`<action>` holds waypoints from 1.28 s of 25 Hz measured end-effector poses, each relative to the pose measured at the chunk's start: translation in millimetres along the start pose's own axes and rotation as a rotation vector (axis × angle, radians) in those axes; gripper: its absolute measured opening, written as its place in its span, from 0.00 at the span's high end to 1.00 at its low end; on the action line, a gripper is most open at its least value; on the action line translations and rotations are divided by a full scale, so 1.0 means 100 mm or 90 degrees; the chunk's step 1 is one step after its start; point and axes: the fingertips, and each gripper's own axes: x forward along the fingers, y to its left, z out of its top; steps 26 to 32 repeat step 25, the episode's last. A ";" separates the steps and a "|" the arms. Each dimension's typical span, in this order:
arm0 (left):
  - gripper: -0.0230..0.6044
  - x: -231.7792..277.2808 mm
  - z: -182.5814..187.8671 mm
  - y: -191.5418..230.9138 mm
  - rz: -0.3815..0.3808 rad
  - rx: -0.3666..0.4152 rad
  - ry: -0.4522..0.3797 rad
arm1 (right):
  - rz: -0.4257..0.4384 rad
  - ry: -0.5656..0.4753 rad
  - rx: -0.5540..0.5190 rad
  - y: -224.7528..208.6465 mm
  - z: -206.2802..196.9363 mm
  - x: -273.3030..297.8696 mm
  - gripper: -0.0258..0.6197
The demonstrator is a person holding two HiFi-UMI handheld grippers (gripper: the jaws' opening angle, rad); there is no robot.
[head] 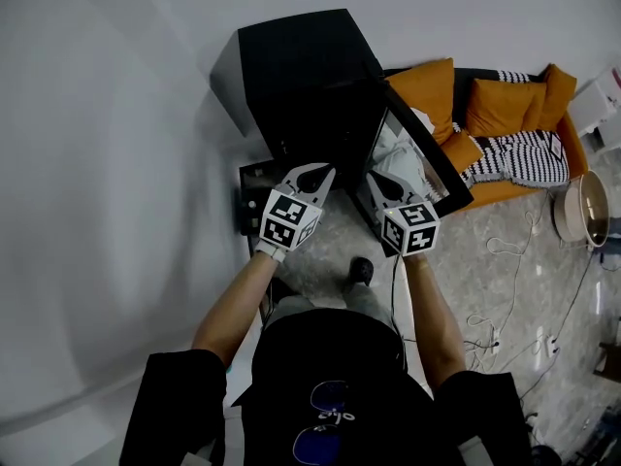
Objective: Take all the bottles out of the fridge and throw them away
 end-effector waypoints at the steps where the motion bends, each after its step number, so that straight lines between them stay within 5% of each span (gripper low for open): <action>1: 0.95 0.00 0.00 0.02 0.000 0.000 0.001 | 0.001 0.000 -0.001 0.01 0.01 0.02 0.95; 32: 0.95 -0.09 -0.18 0.18 0.006 -0.019 0.010 | 0.011 0.021 -0.015 0.08 -0.05 0.21 0.95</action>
